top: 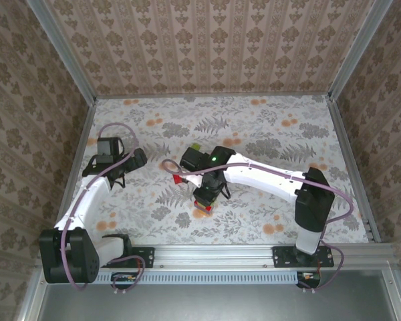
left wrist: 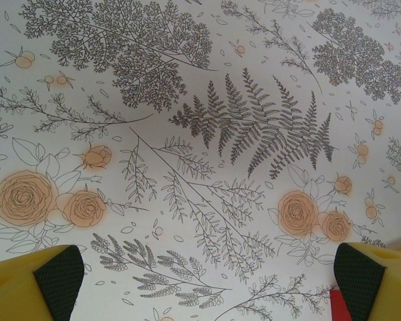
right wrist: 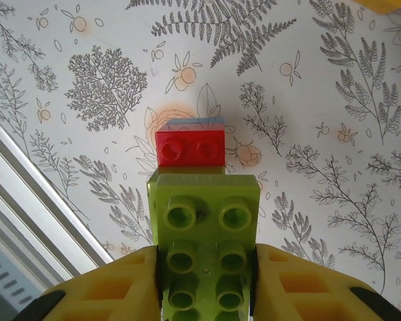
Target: Assemble a carrot with lego
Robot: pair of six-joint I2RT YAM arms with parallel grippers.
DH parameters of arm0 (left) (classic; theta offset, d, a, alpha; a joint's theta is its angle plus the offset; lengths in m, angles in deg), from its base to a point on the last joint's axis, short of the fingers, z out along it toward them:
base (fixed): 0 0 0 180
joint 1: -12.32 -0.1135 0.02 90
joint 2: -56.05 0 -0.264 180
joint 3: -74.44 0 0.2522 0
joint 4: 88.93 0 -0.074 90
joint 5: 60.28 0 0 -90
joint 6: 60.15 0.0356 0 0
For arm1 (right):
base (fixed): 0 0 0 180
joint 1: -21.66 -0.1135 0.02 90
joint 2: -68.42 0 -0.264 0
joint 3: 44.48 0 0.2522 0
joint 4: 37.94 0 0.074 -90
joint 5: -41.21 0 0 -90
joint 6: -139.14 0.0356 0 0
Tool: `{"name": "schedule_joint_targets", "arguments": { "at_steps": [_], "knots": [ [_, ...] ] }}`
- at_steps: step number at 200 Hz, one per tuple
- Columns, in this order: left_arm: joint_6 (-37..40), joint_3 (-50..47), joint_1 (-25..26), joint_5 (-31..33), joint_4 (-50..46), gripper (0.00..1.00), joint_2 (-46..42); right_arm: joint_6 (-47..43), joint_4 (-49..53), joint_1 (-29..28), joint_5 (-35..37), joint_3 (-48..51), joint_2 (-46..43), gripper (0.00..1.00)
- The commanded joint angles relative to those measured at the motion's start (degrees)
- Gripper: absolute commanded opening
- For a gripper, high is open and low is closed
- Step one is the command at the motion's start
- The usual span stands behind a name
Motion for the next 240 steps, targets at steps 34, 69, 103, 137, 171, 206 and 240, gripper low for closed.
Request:
{"name": "schedule_joint_targets", "arguments": {
  "at_steps": [34,69,103,137,171,206,240],
  "knots": [
    [1.2,1.9,0.3,0.7,-0.6,1.0,0.6,-1.7,2.0,-0.5,-1.1,-3.1,2.6,0.34],
    [1.2,1.9,0.3,0.7,-0.6,1.0,0.6,-1.9,2.3,-0.7,-1.2,-3.3,3.1,0.34],
    [1.2,1.9,0.3,0.7,-0.6,1.0,0.6,-2.0,2.3,-0.6,-1.2,-2.9,3.0,0.34],
    [1.2,1.9,0.3,0.7,-0.5,1.0,0.7,-2.2,2.4,-0.9,-1.5,-2.4,2.9,0.34],
    [1.2,1.9,0.3,0.8,-0.6,1.0,0.7,-2.5,2.6,-1.2,-1.6,-2.2,2.9,0.34],
    [1.3,1.9,0.4,0.8,-0.6,1.0,0.8,-2.4,2.5,-1.3,-1.3,-1.5,2.8,0.34],
    [1.2,1.9,0.4,0.8,-0.6,1.0,0.8,-2.3,2.4,-1.3,-0.5,-1.0,3.3,0.34]
  ]
}}
